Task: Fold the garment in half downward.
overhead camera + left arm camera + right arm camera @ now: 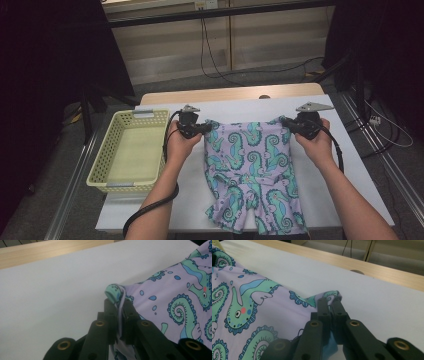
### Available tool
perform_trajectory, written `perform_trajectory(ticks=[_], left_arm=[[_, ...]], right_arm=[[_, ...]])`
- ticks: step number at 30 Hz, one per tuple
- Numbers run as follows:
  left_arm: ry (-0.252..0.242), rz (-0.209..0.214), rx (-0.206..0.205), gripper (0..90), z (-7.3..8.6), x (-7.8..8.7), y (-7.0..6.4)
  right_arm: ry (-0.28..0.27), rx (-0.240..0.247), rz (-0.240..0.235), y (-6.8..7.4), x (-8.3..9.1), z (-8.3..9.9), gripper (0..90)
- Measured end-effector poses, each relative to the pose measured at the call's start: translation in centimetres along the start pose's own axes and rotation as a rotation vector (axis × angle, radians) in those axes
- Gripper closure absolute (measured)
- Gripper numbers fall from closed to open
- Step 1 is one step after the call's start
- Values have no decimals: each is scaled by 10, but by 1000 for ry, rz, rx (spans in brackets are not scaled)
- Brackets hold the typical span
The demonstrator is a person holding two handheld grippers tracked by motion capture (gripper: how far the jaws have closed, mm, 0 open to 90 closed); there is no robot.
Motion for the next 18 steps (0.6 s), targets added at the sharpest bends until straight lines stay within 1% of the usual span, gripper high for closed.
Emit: perform_trajectory(ticks=[1,5,7,9,10,13,14,15,16,17,18], left_arm=[[4,0,-6,854,-2,0,2],[6,-3,-2,854,-10,-7,12],[7,-6,9,854,-13,-12,18],[7,-2,12,854,-17,-17,25],[8,-6,8,854,-19,-20,28],[6,-9,22,854,-26,-28,38],[7,-7,20,853,-27,-30,42],[2,-5,29,843,-29,-33,45],[0,-9,50,789,-29,-37,47],[12,-14,55,660,-28,-40,48],[16,-26,43,499,-26,-43,49]], right_arm=[[-2,0,-1,-1,-1,-3,884],[8,8,8,-5,-12,-12,884],[6,7,13,-7,-18,-16,884],[8,-1,17,-10,-25,-22,885],[9,3,21,-12,-29,-25,885],[0,-1,35,-16,-41,-37,886],[-5,2,47,-17,-45,-42,885],[-10,4,59,-19,-49,-47,877],[-21,-5,66,-22,-53,-51,788],[-20,-15,91,-24,-57,-54,609],[-23,-2,125,-25,-59,-56,519]])
Point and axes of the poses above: each handheld gripper's, and its own axes: x roughly backward along the jaws, z roughly out of its underside, y roughly to its left, the point moved 2 cm from there along -x, roughly forward along the jaws, and after that the axes turned 13 degrees about -x, right-handed, at the moved point
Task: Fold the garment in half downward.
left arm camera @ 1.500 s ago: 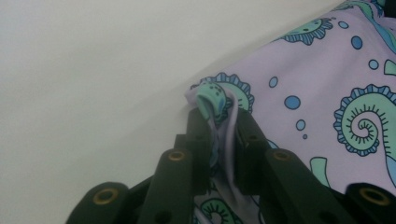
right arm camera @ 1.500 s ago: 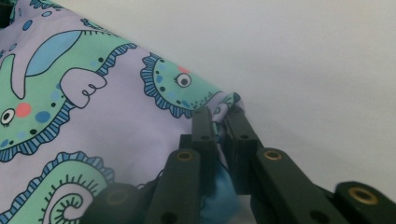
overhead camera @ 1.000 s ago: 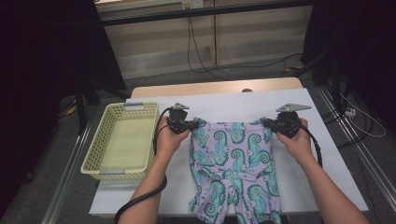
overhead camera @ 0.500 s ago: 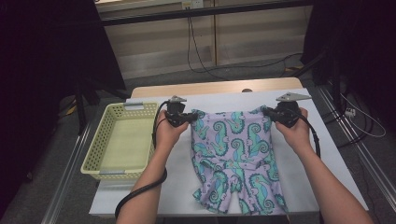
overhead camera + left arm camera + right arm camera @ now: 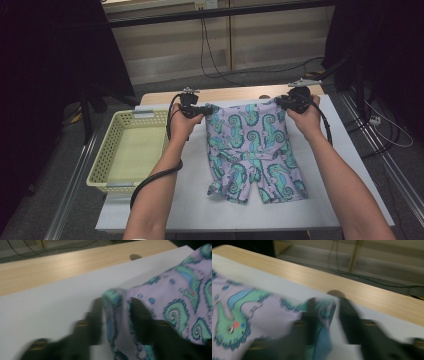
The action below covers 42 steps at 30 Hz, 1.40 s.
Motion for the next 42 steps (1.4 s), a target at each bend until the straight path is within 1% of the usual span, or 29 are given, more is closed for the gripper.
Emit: perform_trajectory(ticks=[1,2,3,4,6,7,9,10,11,12,13,16,17,18,19,21,22,24,26,29,31,34,35,36,37,39,40,41,42], left_arm=[[13,-6,10,422,3,-2,-1],[28,4,30,383,6,-3,-2],[30,18,31,344,9,-4,-4],[27,26,26,322,12,-4,-7],[29,23,10,273,18,-1,-12],[34,31,8,255,20,1,-15],[22,33,3,240,25,7,-23],[23,31,-5,231,27,11,-27],[14,37,5,222,31,15,-32],[13,39,3,215,33,18,-35],[10,42,-4,211,36,22,-39],[6,60,-18,212,48,31,-53],[15,64,-26,212,52,33,-57],[24,73,-34,208,56,35,-62],[26,79,-32,205,59,38,-66],[33,88,-51,206,65,42,-72],[36,82,-56,206,68,44,-75],[43,83,-67,207,74,48,-80],[35,80,-66,211,80,53,-86],[42,83,-83,214,88,58,-93],[42,82,-81,225,94,61,-95],[49,93,-72,246,103,64,-99],[55,94,-82,247,105,65,-99],[55,92,-84,255,108,67,-100],[52,89,-75,272,110,68,-100],[58,93,-86,286,115,70,-102],[64,101,-86,310,117,71,-102],[59,110,-67,339,119,72,-104],[69,125,-75,351,120,72,-105]], right_arm=[[5,11,-2,0,-1,1,522],[29,0,-21,0,-1,3,507],[56,-7,-29,1,0,6,480],[82,3,-37,4,1,11,461],[131,27,-62,9,6,22,402],[138,47,-68,12,10,27,400],[159,50,-107,18,21,40,384],[170,54,-114,21,26,46,374],[189,68,-122,24,32,53,362],[189,89,-125,29,40,61,352],[183,95,-131,31,45,66,356],[191,109,-171,42,64,88,352],[199,112,-184,46,69,96,352],[207,128,-192,49,74,103,352],[201,141,-199,53,80,109,352],[203,149,-225,59,88,119,354],[201,153,-235,61,92,122,357],[194,160,-255,68,99,126,368],[193,156,-288,76,104,130,377],[197,184,-321,88,109,137,385],[199,194,-336,96,111,138,388],[199,213,-353,107,111,139,399],[202,221,-358,110,112,140,401],[204,225,-366,113,112,141,402],[207,230,-371,116,111,142,403],[211,239,-381,122,111,144,416],[212,242,-389,126,111,144,424],[211,249,-398,129,111,144,434],[213,256,-406,132,112,144,439]])
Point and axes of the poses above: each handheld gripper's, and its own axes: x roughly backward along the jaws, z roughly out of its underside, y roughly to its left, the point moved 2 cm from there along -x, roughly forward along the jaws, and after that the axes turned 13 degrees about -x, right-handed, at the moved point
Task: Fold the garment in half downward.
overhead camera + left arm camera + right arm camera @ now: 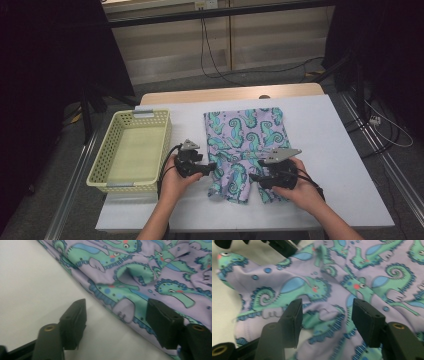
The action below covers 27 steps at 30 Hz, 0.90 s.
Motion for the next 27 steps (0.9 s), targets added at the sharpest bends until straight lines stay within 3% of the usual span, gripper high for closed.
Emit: perform_trajectory(ticks=[13,15,17,19,21,27], left_arm=[[21,-14,-39,439,-2,-4,-10],[39,-35,-59,477,-4,-5,-14],[55,-28,-60,530,-6,-5,-15],[59,-13,-46,639,-7,-6,-17],[74,-24,-64,671,-8,-6,-18],[71,10,-24,825,-8,-7,-15]], right_arm=[[81,67,-64,24,-16,8,587],[105,79,-62,24,-20,12,609],[110,84,-67,24,-20,13,641],[115,95,-65,23,-18,12,676],[121,87,-76,21,-18,14,705],[123,69,-109,20,-20,14,785]])
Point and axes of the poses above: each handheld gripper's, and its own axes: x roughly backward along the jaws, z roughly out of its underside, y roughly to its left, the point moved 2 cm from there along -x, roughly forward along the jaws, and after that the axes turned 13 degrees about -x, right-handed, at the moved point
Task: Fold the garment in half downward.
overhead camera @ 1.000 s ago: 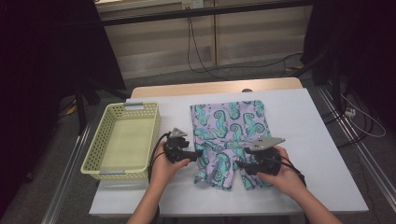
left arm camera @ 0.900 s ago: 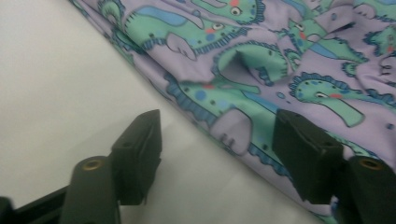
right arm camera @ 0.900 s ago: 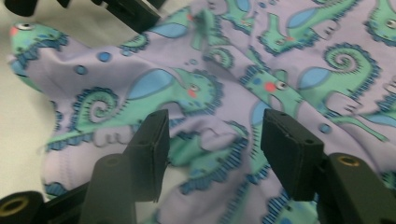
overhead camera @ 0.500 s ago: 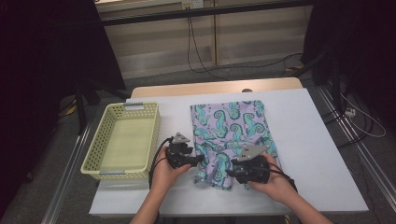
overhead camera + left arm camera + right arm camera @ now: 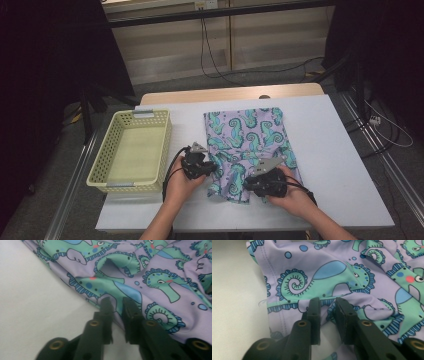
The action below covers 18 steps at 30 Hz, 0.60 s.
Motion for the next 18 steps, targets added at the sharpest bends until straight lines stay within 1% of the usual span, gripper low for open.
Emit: perform_trajectory(ticks=[1,3,5,6,8,9,10,12,13,14,15,16,17,18], left_arm=[[7,12,2,840,0,1,1],[1,13,11,871,0,0,-1],[0,2,7,878,-1,0,-2],[3,-8,11,880,-1,1,-2],[18,-13,1,885,-1,3,-2],[20,-18,7,886,-1,6,-1],[14,-20,12,887,-1,10,1],[-14,-19,32,887,-1,19,7],[-21,-14,47,886,-1,22,10],[-30,-6,58,886,-1,26,13],[-53,2,77,885,-1,27,15],[-54,7,79,886,-1,28,17],[-58,1,80,885,-1,28,20],[-65,7,85,885,-2,30,22]], right_arm=[[0,-1,-9,0,-1,-1,806],[9,1,-26,-2,-2,-2,834],[9,-9,-32,-2,-2,-3,850],[10,-9,-33,-2,-2,-2,857],[6,-7,-28,-2,0,-2,874],[4,-14,-27,-1,0,-2,876],[2,-12,-22,0,1,-1,881],[-8,-20,-34,1,6,-1,891],[-15,-25,-34,2,8,-1,892],[-14,-15,-30,2,10,-1,892],[-11,-13,-24,2,11,-1,893],[-10,-13,-20,1,10,-1,894],[-4,-10,-24,1,9,-1,896],[3,-5,-23,0,9,0,896]])
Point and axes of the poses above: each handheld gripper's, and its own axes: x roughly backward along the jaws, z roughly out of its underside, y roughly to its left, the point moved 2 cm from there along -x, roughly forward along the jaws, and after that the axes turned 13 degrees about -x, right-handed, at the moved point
